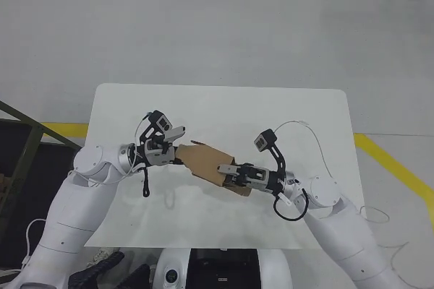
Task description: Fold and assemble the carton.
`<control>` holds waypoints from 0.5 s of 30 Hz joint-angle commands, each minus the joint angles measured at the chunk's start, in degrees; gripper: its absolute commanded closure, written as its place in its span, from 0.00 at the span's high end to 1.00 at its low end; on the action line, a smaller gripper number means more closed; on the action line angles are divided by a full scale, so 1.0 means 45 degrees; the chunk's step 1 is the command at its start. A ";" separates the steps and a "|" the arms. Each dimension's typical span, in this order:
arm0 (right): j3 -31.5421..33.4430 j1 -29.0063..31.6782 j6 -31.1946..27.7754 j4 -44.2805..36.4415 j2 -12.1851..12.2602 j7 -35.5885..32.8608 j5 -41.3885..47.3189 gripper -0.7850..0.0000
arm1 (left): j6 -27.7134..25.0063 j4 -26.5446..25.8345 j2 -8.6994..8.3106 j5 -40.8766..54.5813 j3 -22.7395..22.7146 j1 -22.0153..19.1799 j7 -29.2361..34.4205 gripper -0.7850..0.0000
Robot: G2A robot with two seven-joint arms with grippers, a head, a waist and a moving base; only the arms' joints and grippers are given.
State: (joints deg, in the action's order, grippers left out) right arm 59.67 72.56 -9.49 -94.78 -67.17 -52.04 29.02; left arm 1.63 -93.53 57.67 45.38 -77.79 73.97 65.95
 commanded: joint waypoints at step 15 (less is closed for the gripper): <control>0.0127 0.0332 0.0134 -0.0032 0.0156 -0.1778 0.0241 0.00 | -0.0174 0.0404 -0.0098 -0.0055 -0.0885 0.0116 -0.0351 1.00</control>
State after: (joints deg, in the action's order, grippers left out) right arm 60.22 73.96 -8.83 -94.91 -66.49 -59.92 30.06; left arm 0.96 -91.83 57.23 45.21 -81.66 74.50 64.57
